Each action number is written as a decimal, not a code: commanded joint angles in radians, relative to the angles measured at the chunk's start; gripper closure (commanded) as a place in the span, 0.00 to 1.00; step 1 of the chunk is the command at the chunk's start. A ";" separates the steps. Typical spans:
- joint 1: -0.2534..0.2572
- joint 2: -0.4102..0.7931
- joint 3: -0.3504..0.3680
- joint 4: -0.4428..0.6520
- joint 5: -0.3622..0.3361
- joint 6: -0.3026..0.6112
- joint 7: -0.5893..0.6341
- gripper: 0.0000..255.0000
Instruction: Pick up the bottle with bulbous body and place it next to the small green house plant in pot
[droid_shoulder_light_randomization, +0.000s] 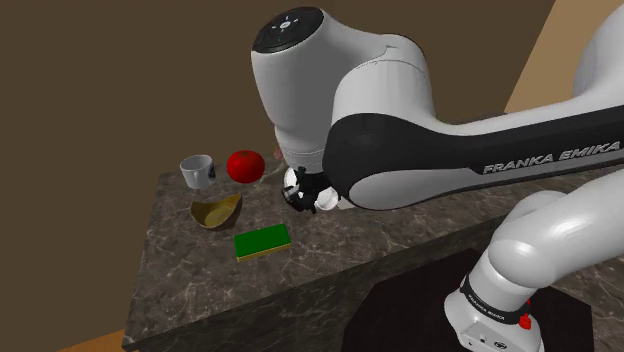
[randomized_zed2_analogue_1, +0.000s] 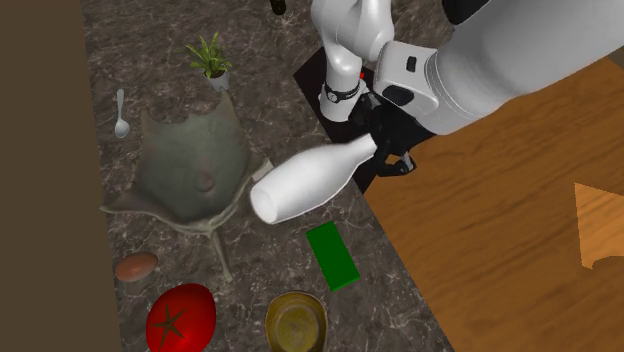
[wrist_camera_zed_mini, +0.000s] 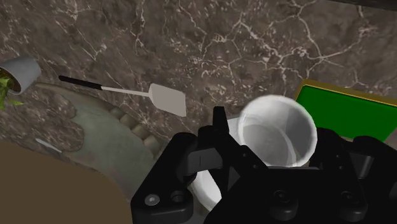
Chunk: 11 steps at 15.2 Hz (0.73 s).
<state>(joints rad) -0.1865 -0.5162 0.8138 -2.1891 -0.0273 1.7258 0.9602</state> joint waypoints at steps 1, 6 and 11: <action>-0.002 0.000 -0.005 0.027 -0.003 -0.026 -0.007 1.00; -0.008 0.001 -0.019 0.092 -0.009 -0.088 -0.025 1.00; -0.016 0.007 -0.028 0.162 -0.018 -0.150 -0.041 1.00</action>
<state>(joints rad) -0.2014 -0.5086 0.7882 -2.0393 -0.0443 1.5877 0.9223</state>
